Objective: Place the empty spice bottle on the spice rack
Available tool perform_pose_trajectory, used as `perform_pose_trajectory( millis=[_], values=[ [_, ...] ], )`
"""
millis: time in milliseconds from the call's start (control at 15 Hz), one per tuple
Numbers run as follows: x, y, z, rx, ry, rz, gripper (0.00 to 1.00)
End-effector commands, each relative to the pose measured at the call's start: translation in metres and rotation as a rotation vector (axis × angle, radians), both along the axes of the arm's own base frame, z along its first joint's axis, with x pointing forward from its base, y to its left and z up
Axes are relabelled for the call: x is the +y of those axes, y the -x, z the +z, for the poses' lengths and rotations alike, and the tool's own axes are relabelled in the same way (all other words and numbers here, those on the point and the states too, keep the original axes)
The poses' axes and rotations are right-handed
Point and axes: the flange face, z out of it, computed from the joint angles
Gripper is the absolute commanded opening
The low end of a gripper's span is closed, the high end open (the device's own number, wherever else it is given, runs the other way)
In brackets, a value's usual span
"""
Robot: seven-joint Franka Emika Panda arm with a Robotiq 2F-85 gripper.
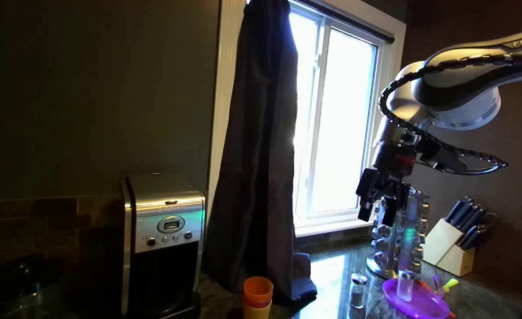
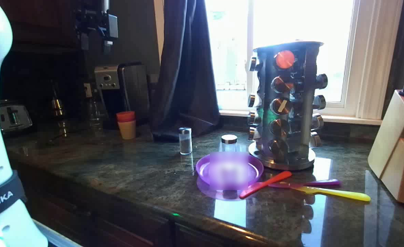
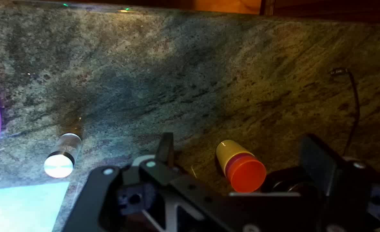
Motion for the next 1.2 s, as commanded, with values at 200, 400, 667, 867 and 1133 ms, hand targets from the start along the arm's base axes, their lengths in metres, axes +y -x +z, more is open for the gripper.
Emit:
perform_pose_trajectory(
  millis=[200, 400, 667, 867, 1133],
  values=[
    [0.000, 0.000, 0.001, 0.001, 0.000, 0.000, 1.00],
    [-0.004, -0.004, -0.001, -0.040, 0.025, -0.044, 1.00],
    [-0.037, -0.027, -0.012, -0.253, 0.106, -0.157, 1.00],
    [-0.066, -0.043, -0.032, -0.414, 0.197, -0.186, 1.00],
    [-0.105, -0.071, -0.059, -0.533, 0.307, -0.214, 1.00]
  ],
)
